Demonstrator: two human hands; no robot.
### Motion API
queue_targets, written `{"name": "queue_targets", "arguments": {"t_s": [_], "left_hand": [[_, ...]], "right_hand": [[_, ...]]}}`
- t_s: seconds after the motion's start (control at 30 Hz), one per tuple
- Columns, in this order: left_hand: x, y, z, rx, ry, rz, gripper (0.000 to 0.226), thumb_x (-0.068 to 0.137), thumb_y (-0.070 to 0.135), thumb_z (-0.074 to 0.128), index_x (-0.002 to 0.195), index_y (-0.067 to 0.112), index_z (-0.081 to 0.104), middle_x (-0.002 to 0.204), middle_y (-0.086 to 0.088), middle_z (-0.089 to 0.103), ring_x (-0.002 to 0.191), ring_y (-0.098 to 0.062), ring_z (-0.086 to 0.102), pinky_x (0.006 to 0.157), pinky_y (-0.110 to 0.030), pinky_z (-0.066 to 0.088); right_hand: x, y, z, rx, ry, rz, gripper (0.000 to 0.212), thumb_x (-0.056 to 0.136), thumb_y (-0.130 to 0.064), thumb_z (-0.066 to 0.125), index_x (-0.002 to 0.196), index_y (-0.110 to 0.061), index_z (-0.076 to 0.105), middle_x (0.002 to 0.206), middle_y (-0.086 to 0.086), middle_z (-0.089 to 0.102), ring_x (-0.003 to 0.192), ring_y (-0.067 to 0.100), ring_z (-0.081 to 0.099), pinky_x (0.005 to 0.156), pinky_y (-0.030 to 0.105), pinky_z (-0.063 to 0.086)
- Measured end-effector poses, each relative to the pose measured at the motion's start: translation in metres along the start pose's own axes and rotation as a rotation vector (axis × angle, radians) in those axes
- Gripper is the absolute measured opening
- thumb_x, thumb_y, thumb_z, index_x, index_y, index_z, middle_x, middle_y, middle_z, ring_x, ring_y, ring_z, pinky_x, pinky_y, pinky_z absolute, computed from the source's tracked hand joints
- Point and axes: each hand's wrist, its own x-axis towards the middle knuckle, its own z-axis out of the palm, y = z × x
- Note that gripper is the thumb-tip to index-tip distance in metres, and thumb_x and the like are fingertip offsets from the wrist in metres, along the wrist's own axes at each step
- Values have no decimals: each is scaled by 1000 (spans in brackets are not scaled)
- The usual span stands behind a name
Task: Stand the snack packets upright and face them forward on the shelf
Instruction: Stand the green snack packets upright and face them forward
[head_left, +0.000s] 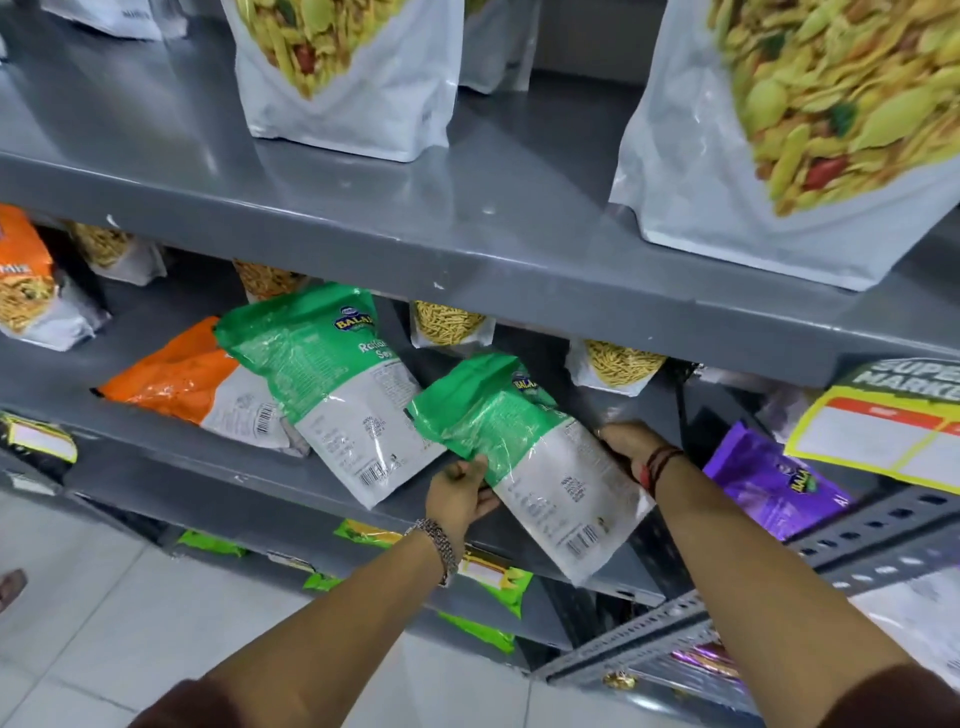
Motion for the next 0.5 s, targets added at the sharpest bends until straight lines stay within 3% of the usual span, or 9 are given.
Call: {"name": "queue_targets", "arguments": {"t_s": [0.17,0.23,0.33,0.37,0.43,0.5], "left_hand": [[-16,20,1,-64,9,57,18,93,20,50,75,20,49,80,1,54,76,-16,55,62,-24,54],[-24,33,4,-39,-28,120,21,92,23,51,72,22,46,85,2,55,81,-17,54,66,-25,50],[-34,56,12,45,-89,240,21,93,23,49,72,25,47,82,2,53,73,-11,51,66,-24,49],[-34,63,16,53,-113,266,20,94,20,48,75,25,50,84,-1,54,73,-11,52,71,-27,49],[-33,78,21,75,-131,310,19,94,18,47,76,24,52,80,0,52,73,-10,50,74,-28,46],[-29,86,26,109,-83,341,24,93,20,48,69,23,50,65,3,43,65,-8,41,67,-22,42]], "right_hand": [[-23,15,0,336,128,11,22,77,-4,59,56,-7,58,63,5,54,57,16,48,48,22,39],[-29,17,-3,396,165,-16,27,76,-7,58,49,-9,60,56,2,55,49,14,46,48,24,36],[-45,11,-12,458,201,-99,32,78,-7,52,49,-15,65,39,-12,53,42,6,45,46,22,35],[-48,6,-14,489,227,-130,27,80,-6,51,61,-14,69,49,-12,59,51,7,52,49,22,42],[-49,-2,-16,528,294,-176,22,80,-4,49,86,-9,70,80,1,67,78,14,59,73,29,52],[-48,-3,-14,526,292,-224,27,78,-1,46,86,-12,69,91,6,66,86,18,58,82,35,50]]}}
